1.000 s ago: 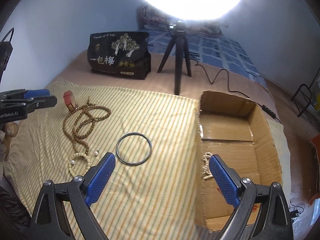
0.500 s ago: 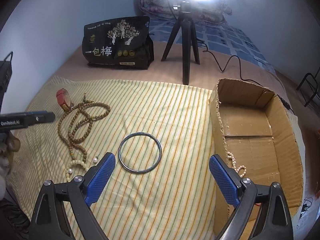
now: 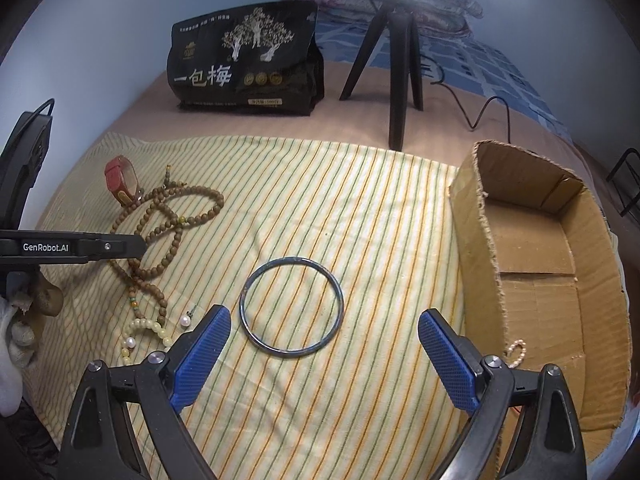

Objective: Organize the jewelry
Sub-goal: 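Move both tools back over the bedsheet toward the bangle and wooden beads, then grasp the dark metal bangle with the right tool while the left tool grips the wooden bead necklace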

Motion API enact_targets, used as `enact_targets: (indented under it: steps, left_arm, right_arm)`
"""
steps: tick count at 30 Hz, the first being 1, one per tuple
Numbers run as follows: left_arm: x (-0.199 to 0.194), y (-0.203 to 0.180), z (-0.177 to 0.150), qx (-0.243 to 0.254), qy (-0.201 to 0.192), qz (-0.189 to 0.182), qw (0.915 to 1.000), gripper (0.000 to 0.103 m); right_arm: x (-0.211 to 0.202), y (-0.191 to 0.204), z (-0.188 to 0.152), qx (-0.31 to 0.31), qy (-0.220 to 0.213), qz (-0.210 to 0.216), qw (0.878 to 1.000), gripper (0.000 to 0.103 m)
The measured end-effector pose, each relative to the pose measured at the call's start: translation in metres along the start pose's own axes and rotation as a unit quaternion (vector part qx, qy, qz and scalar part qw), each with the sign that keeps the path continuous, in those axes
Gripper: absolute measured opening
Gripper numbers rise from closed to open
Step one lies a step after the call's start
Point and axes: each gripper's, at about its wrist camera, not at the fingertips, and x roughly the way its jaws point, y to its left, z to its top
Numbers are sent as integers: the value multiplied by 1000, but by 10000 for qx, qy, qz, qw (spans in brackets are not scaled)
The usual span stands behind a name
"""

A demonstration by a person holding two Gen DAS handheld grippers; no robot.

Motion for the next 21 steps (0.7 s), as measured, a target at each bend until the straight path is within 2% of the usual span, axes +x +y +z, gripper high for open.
enact_targets:
  steps: [5,12,16,21]
  left_arm:
    - [7,-9,6,48,-22,92,9999,53]
    - [13,-18,14,32,-33,5,10000,56]
    - [18,-28,14,207,-26,99,9997,63]
    - [29,-40,14,431,-28,358,9984,65]
  right_arm:
    - [10,2,0,-2,95,49,9999,96]
    - [20,6,1,-61,166,57,9998,96]
    - [25,7,1,-78,199,36,9998,96]
    - [32,9,3,-131,245,46,9996,96]
